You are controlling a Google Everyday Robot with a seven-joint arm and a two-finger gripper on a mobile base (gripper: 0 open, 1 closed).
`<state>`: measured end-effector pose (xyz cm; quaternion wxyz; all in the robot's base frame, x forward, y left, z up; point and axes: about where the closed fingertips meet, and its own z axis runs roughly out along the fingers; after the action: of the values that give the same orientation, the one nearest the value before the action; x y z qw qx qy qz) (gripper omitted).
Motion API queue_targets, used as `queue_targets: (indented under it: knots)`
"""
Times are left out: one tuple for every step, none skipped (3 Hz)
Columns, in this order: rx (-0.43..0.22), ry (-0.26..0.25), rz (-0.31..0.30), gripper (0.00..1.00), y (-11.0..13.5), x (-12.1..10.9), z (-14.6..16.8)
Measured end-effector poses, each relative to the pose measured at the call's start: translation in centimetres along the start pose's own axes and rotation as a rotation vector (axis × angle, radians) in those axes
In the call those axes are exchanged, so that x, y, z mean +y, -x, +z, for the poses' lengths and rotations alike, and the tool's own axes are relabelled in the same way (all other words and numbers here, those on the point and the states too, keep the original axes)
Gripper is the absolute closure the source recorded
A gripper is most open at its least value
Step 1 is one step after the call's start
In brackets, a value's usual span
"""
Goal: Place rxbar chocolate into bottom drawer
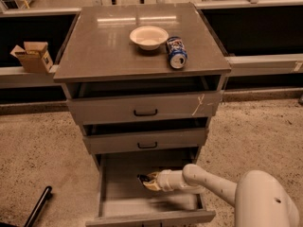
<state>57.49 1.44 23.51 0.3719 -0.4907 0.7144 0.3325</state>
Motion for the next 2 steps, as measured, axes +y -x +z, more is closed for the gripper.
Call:
queue_targets:
  knots:
    - [0.028, 0.006, 0.028, 0.96, -3.1, -1.1, 1.5]
    - [0.045, 0.001, 0.045, 0.73, -4.5, -1.6, 2.2]
